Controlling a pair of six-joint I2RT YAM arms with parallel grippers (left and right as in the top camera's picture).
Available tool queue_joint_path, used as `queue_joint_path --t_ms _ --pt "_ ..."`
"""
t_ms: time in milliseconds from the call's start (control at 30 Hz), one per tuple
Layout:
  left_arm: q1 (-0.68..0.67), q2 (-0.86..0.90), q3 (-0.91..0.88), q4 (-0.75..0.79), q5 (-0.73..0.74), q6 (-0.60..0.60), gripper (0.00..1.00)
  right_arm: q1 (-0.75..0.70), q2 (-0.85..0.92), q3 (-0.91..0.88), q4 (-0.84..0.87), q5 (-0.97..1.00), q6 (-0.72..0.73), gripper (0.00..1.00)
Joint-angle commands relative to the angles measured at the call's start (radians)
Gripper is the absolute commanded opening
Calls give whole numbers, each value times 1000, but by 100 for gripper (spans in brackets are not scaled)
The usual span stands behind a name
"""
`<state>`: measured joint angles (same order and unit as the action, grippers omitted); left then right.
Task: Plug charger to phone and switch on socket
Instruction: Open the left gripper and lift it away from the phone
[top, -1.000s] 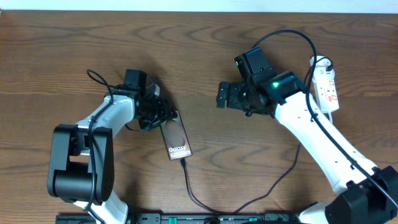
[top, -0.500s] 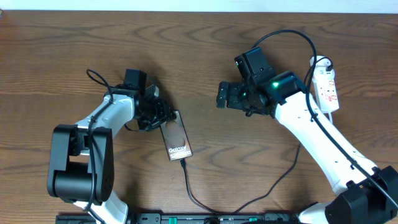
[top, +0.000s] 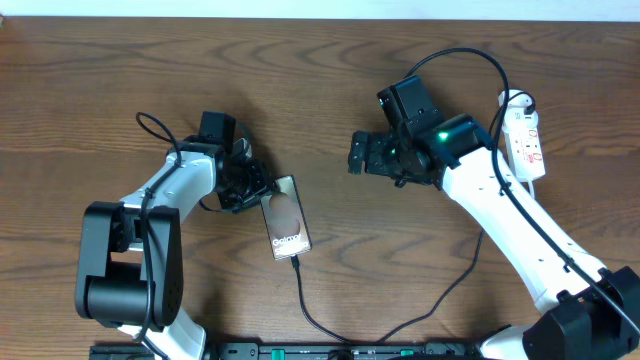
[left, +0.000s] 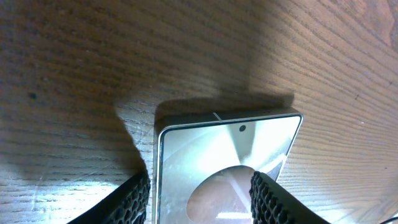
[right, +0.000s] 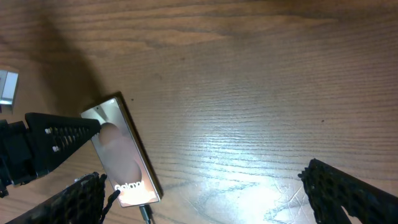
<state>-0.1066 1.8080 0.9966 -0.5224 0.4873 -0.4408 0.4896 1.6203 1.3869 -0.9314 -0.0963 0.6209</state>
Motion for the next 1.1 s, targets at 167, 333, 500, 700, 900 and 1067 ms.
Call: queue_joint_path --t_ms 167,333,500,700,900,1067 --pt "6 33 -27 -15 -124 3 65 3 -18 8 -5 12 14 99" --pt "6 -3 -9 -16 -138 74 75 3 -18 8 -6 16 9 99" --pt "6 -116 45 -70 -190 187 79 3 -18 8 -8 16 6 99" --pt "4 -326 134 -226 -302 401 83 3 -18 8 -4 17 6 99" --pt "4 -518 136 -240 -302 467 89 3 -18 8 -4 17 7 99" --pt "4 -612 136 -240 -302 467 90 3 -18 8 -4 16 6 99"
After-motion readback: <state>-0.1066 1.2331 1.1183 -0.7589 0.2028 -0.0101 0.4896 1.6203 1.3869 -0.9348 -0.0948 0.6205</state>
